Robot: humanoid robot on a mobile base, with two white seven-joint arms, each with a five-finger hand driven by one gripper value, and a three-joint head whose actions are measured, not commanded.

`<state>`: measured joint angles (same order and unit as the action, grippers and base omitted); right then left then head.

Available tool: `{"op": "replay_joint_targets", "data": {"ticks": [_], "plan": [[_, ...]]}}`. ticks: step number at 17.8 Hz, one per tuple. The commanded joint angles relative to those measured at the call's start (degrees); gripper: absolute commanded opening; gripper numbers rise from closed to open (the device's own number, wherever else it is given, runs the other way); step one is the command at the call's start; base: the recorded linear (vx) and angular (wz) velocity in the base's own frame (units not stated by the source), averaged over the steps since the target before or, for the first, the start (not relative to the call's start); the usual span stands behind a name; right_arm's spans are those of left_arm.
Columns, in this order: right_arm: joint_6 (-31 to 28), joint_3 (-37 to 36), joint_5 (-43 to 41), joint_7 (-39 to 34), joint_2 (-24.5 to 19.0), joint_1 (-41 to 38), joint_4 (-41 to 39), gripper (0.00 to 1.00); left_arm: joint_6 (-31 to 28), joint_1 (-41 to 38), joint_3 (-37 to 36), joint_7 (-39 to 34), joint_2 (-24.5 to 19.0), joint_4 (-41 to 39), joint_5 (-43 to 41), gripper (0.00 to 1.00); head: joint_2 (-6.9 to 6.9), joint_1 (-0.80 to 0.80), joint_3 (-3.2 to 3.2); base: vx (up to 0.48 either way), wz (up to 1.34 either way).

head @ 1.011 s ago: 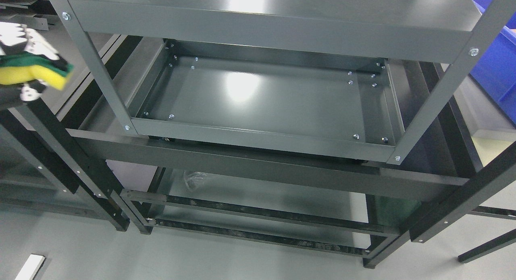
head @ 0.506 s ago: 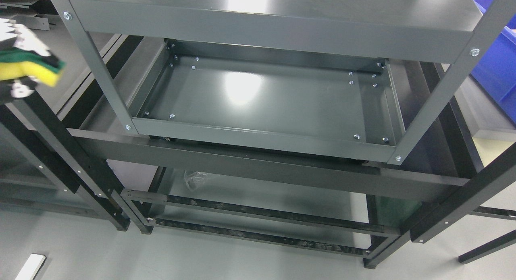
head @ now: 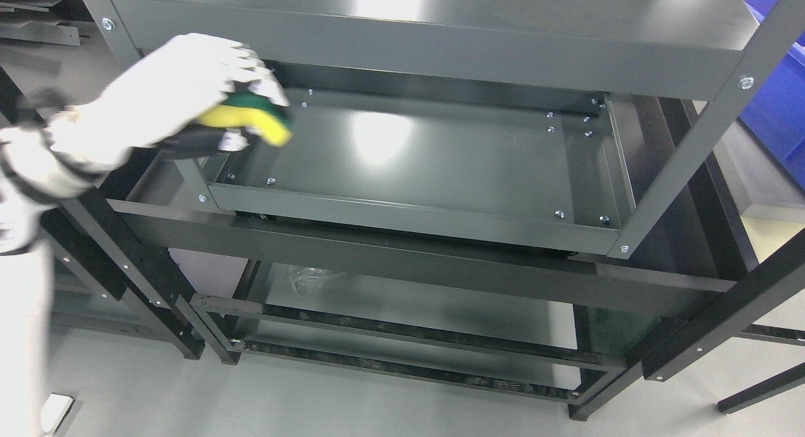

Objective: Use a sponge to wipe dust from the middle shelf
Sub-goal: 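Sweep the sponge back across the shelf toward the far side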

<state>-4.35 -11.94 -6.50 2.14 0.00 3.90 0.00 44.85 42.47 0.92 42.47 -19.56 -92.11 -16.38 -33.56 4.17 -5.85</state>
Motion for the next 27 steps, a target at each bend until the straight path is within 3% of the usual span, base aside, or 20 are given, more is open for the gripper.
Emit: {"op": "replay_joint_targets", "data": {"ticks": [1, 7, 14, 17, 19, 24, 25, 27], "plan": [[-0.05, -0.01, 0.0, -0.03, 1.0, 0.06, -1.0, 1.0, 0.15, 4.2, -20.42, -2.03, 18.56, -1.41, -9.89, 0.0, 0.0, 0.0, 0.0, 0.002, 0.01], [-0.05, -0.01, 0.0, -0.03, 1.0, -0.03, -1.0, 1.0, 0.15, 5.34, -24.47, -10.11, 18.56, -1.41, -10.07, 0.0, 0.0, 0.0, 0.0, -0.003, -0.02], [-0.05, -0.01, 0.0, -0.03, 1.0, -0.03, -1.0, 1.0, 0.15, 8.59, -37.91, -25.39, 18.56, -1.32, -14.98, 0.0, 0.0, 0.0, 0.0, 0.0, 0.0], [-0.05, -0.01, 0.0, -0.03, 1.0, 0.06, -1.0, 1.0, 0.15, 7.63, -39.16, -26.47, 18.56, -0.62, -15.43, 0.0, 0.0, 0.0, 0.0, 0.0, 0.0], [-0.05, 0.08, 0.0, -0.03, 1.0, -0.03, -1.0, 1.0, 0.15, 2.56, -37.85, -27.43, 18.56, 0.0, -15.26, 0.0, 0.0, 0.0, 0.0, 0.0, 0.0], [-0.05, -0.01, 0.0, -0.03, 1.0, 0.06, -1.0, 1.0, 0.15, -24.05, -25.04, -28.93, 18.56, 0.35, -10.54, 0.0, 0.0, 0.0, 0.0, 0.0, 0.0], [-0.05, -0.01, 0.0, -0.03, 1.0, -0.03, -1.0, 1.0, -1.58, -27.58, -22.4, -28.93, 18.56, 0.7, -6.42, 0.0, 0.0, 0.0, 0.0, 0.0, 0.0], [-0.05, -0.01, 0.0, -0.03, 1.0, -0.03, -1.0, 1.0, -10.44, -30.77, -17.47, -29.28, 18.56, 0.7, 2.72, 0.01, 0.0, 0.0, 0.0, 0.0, 0.0]]}}
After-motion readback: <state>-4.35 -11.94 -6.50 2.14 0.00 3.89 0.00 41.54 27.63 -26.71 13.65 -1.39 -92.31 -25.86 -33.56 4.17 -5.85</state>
